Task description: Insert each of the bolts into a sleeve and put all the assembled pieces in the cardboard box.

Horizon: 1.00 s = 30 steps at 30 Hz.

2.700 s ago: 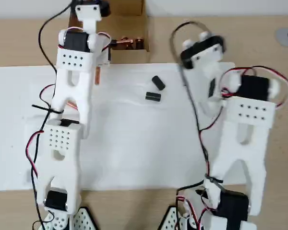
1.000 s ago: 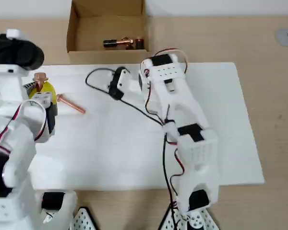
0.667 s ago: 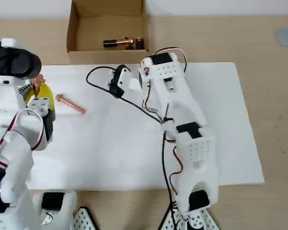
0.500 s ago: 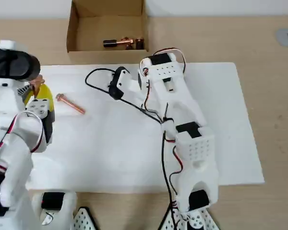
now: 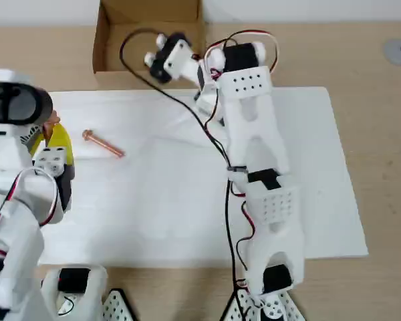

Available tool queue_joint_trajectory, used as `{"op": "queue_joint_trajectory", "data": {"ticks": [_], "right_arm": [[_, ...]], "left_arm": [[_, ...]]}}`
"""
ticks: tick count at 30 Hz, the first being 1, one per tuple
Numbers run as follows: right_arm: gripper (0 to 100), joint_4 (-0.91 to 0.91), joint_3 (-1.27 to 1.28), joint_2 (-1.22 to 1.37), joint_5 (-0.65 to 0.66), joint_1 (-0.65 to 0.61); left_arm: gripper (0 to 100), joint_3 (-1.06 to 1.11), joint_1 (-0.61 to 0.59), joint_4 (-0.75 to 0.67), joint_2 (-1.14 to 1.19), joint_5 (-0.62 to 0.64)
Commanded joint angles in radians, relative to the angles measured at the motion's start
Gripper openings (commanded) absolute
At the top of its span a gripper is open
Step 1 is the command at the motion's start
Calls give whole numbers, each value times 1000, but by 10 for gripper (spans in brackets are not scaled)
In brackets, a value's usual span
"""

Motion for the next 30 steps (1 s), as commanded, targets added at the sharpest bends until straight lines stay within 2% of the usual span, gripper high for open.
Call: {"op": "queue_joint_trajectory", "data": {"ticks": [1, 9, 17, 23, 30], "right_arm": [[10, 17, -116, -128, -77, 21], [10, 15, -77, -409, -195, 21], [10, 15, 263, -659, -201, 41], [10, -9, 420, -990, -353, 36], [10, -78, 585, -1394, -359, 38]], "left_arm": [[7, -8, -17, -6, -27, -8], [7, -8, -17, -23, -41, -6], [7, -9, -17, -31, -94, -6], [7, -6, -12, -35, -113, 0], [8, 0, -14, -158, -113, 0]]}}
